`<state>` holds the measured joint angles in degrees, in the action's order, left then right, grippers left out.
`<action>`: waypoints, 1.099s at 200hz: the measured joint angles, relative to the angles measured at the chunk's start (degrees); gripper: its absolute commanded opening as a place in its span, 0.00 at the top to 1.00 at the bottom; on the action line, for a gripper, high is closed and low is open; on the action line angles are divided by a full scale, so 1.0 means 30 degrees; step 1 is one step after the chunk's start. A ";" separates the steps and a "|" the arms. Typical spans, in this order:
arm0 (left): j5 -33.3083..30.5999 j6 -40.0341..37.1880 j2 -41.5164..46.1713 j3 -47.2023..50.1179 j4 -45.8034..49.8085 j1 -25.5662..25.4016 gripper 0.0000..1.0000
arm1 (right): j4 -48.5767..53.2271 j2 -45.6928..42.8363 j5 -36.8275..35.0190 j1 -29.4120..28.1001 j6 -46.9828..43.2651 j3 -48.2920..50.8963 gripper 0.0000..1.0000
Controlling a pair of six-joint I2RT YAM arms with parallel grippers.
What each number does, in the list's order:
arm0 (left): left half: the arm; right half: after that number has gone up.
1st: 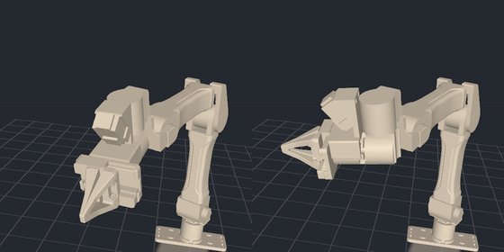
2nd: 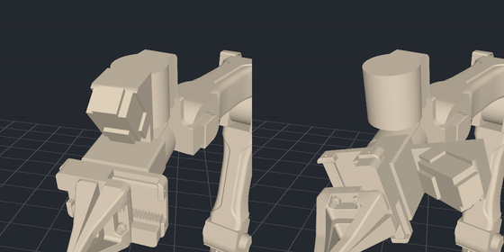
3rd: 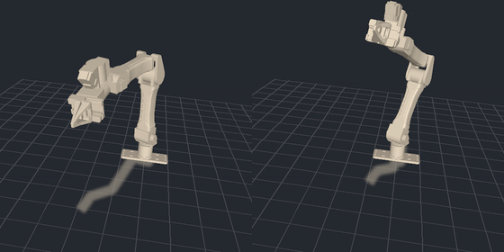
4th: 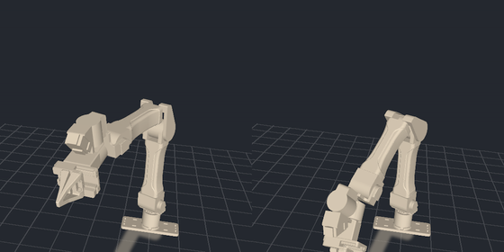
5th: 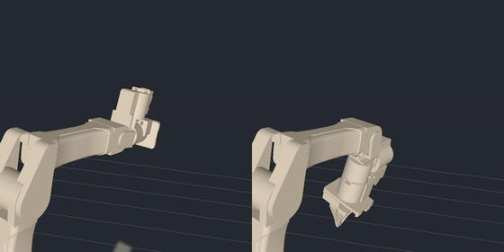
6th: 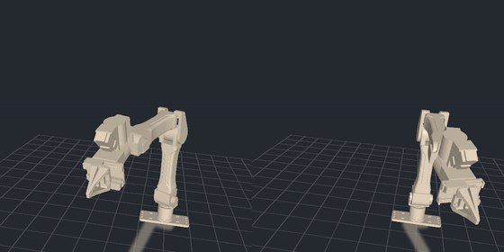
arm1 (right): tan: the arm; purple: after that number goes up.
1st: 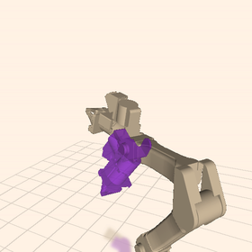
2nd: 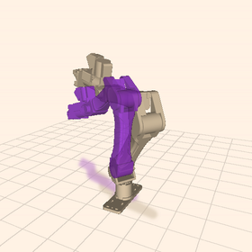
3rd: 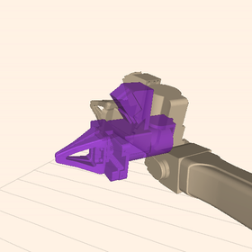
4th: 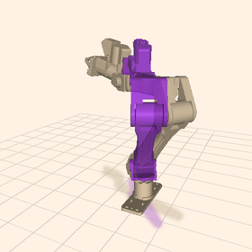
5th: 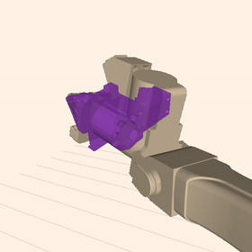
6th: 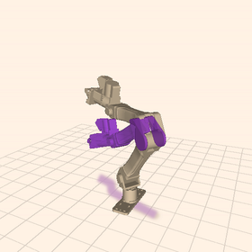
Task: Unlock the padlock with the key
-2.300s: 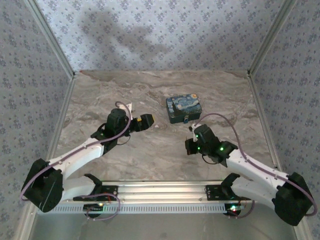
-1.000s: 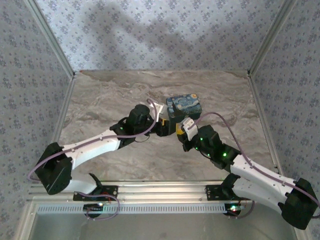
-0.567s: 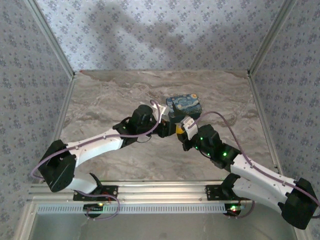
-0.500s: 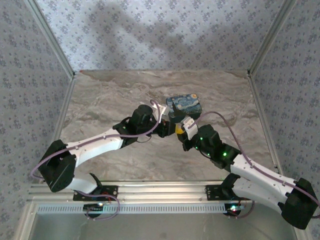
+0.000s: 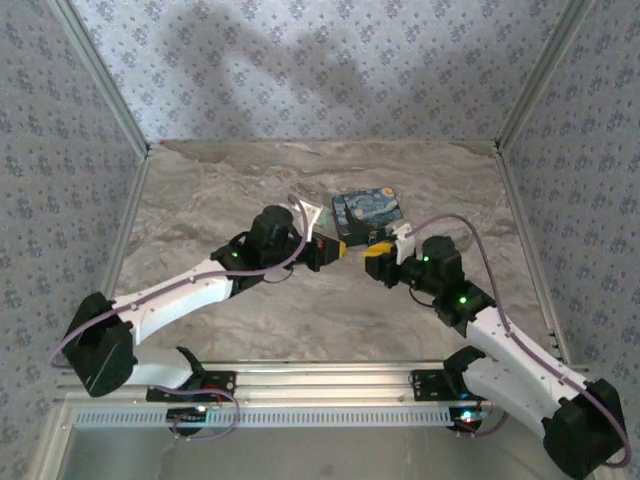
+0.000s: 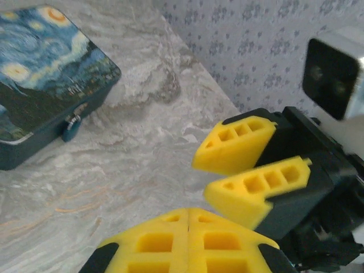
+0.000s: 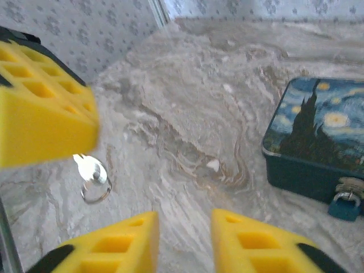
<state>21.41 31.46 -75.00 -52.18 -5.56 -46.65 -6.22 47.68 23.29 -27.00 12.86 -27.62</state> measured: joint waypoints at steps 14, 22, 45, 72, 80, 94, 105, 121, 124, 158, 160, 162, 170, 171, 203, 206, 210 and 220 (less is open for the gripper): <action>0.0357 -0.0022 0.0481 0.0000 0.0255 0.0678 1.00 | -0.0801 -0.0029 0.1902 0.1333 0.1078 0.0204 0.51; 0.0627 -0.0066 0.0699 0.0007 0.0452 0.1035 1.00 | -0.1195 -0.0029 0.2798 0.1749 0.1625 0.0248 0.48; 0.1290 -0.0291 0.1188 0.0007 0.1071 0.1770 1.00 | -0.2404 0.0022 0.4889 0.1894 0.2951 0.0248 0.43; 0.2178 -0.0510 0.1399 0.0007 0.1581 0.1923 1.00 | -0.4044 0.0882 0.6280 0.1260 0.4116 0.0211 0.41; 0.2412 -0.0561 0.1406 0.0007 0.1654 0.1931 1.00 | -0.4510 0.1275 0.6513 0.1027 0.4459 0.0175 0.41; 0.2725 -0.0576 0.1406 0.0007 0.1858 0.1931 1.00 | -0.5246 0.2033 0.6761 0.0568 0.4918 -0.0007 0.42; 0.2958 -0.0590 0.1406 0.0007 0.1938 0.1931 1.00 | -0.5770 0.2667 0.6929 0.0095 0.5151 -0.0255 0.42; 0.3169 -0.0627 0.1406 0.0007 0.1945 0.1931 1.00 | -0.6302 0.3366 0.7060 -0.0590 0.5377 -0.0590 0.44; 0.3177 -0.0627 0.1406 0.0007 0.1953 0.1931 1.00 | -0.6382 0.3468 0.7053 -0.0692 0.5377 -0.0641 0.45; 0.3446 -0.0627 0.1406 0.0007 0.1938 0.1931 1.00 | -0.7147 0.4379 0.7045 -0.1617 0.5450 -0.1027 0.47; 0.3461 -0.0627 0.1406 0.0007 0.1938 0.1931 1.00 | -0.7184 0.4422 0.7045 -0.1647 0.5457 -0.1035 0.47; 0.3461 -0.0627 0.1406 0.0007 0.1938 0.1931 1.00 | -0.7220 0.4452 0.7038 -0.1668 0.5457 -0.1049 0.47; 0.3519 -0.0627 0.1406 0.0007 0.1938 0.1931 1.00 | -0.7293 0.4612 0.7038 -0.1727 0.5464 -0.1100 0.47; 0.3519 -0.0619 0.1406 0.0007 0.1938 0.1931 1.00 | -0.7293 0.4626 0.7038 -0.1727 0.5472 -0.1107 0.47; 0.3636 -0.0619 0.1406 0.0007 0.1931 0.1931 1.00 | -0.7497 0.5129 0.7031 -0.1800 0.5523 -0.1239 0.49; 0.3650 -0.0619 0.1406 0.0007 0.1931 0.1931 1.00 | -0.7519 0.5166 0.7023 -0.1800 0.5515 -0.1239 0.50; 0.3650 -0.0619 0.1406 0.0007 0.1923 0.1931 1.00 | -0.7533 0.5202 0.7023 -0.1800 0.5523 -0.1246 0.51; 0.3657 -0.0619 0.1406 0.0007 0.1931 0.1931 1.00 | -0.7577 0.5297 0.7023 -0.1800 0.5552 -0.1246 0.53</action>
<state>32.38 29.61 -70.78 -52.16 0.23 -40.86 -28.95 63.57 44.36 -32.40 29.52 -31.35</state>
